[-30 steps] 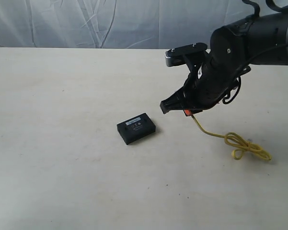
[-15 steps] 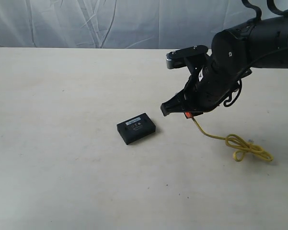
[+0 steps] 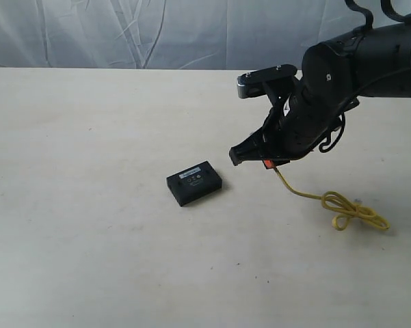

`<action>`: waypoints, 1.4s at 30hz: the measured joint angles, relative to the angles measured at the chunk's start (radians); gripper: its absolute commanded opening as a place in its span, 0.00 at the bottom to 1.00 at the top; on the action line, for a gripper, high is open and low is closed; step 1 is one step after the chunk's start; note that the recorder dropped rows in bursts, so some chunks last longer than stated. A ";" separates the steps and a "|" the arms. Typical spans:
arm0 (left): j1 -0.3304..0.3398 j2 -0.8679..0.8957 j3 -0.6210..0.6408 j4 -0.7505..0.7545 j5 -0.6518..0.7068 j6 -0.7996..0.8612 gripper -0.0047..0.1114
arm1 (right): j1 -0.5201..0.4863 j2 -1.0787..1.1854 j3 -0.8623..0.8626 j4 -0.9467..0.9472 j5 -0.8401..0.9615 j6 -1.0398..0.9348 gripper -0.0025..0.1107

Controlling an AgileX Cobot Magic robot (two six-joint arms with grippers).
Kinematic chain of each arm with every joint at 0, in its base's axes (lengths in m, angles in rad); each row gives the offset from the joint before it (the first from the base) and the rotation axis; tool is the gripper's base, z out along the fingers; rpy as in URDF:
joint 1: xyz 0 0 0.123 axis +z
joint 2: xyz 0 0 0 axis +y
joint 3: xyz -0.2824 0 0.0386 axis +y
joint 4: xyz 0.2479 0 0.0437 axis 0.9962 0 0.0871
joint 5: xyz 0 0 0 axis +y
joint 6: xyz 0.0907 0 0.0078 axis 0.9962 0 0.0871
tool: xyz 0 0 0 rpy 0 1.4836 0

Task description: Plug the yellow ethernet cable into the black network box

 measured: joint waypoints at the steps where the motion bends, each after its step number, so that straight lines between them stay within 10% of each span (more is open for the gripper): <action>1: 0.000 0.000 0.000 -0.005 -0.006 0.000 0.04 | 0.000 0.000 0.000 0.000 -0.002 0.000 0.02; 8: 0.000 0.182 -0.183 -0.059 0.223 0.064 0.04 | 0.021 0.000 0.000 0.002 -0.026 -0.031 0.02; 17: -0.003 0.956 -0.665 -0.068 0.495 0.151 0.04 | 0.060 0.051 0.000 0.002 -0.074 -0.040 0.02; 29: -0.185 1.849 -1.251 -0.603 0.883 0.779 0.04 | 0.064 0.083 0.000 0.053 -0.007 -0.145 0.02; 42: -0.310 2.215 -1.554 -0.736 1.131 0.853 0.04 | 0.223 0.102 0.000 0.066 0.047 -0.193 0.02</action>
